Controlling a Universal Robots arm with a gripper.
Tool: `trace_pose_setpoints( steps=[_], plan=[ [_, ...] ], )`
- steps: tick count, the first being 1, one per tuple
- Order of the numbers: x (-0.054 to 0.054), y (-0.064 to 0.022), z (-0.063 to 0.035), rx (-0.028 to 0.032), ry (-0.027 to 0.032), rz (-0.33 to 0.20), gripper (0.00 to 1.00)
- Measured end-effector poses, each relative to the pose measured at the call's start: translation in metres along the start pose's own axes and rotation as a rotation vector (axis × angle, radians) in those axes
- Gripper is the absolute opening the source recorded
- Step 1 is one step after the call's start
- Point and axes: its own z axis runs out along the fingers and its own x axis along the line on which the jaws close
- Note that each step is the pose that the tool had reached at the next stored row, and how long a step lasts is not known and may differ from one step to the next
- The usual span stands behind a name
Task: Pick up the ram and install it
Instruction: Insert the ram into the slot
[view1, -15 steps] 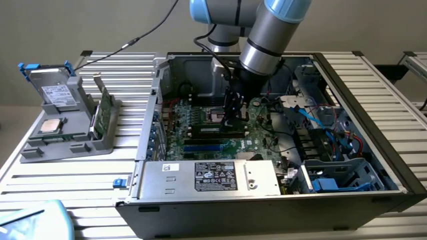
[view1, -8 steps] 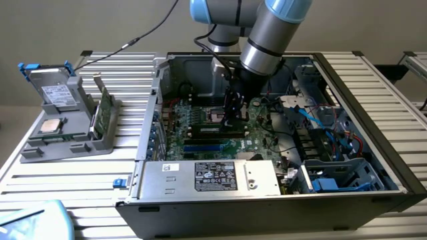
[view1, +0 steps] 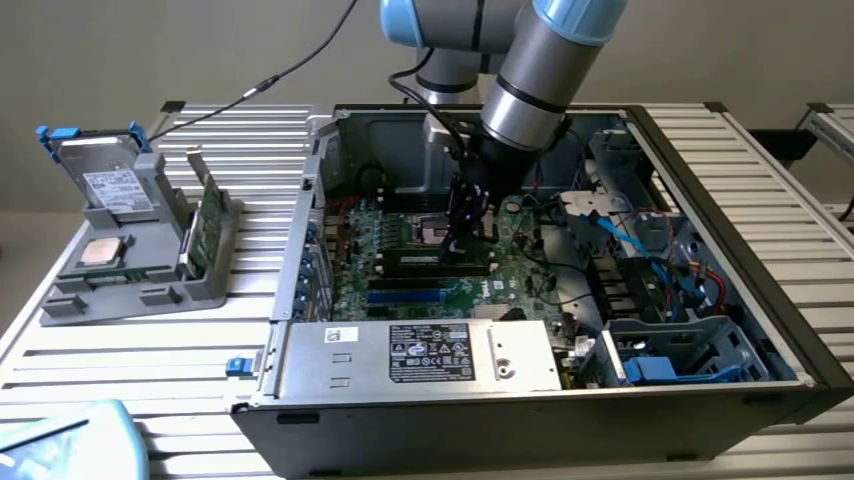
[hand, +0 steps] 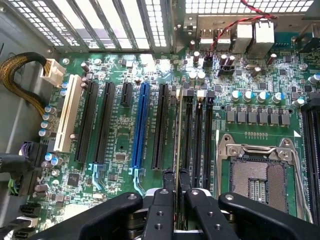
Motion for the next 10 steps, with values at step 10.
trace_pose_setpoints(
  steps=[10],
  plan=[
    [0.0004,-0.0011,0.0002,-0.0001,0.0002,0.0,0.14]
  ],
)
